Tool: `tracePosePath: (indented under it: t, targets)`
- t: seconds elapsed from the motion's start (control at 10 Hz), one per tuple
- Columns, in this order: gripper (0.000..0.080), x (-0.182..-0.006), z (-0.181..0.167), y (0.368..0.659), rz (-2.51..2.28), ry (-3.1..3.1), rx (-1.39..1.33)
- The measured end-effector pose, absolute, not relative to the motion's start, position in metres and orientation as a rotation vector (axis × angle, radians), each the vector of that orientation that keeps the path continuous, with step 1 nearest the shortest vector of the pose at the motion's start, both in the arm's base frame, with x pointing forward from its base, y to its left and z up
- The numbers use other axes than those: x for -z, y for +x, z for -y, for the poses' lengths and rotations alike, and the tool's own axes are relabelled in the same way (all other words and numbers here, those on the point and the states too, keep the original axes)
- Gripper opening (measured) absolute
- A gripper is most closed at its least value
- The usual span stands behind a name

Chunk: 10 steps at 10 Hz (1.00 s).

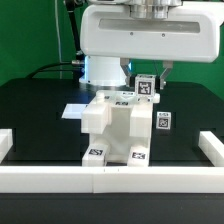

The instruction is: Assemble chair

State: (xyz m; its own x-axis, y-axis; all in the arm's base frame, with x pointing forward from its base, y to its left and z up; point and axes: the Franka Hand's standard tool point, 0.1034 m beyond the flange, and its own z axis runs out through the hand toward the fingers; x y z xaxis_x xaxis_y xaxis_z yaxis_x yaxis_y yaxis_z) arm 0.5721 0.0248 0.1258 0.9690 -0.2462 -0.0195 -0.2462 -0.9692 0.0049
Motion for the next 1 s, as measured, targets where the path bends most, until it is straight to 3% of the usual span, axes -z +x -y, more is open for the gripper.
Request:
tracePosePath:
  t: [1.0]
  targets:
    - [0.0289,-0.1194,-0.0226,0.572,0.387,3.107,0.031]
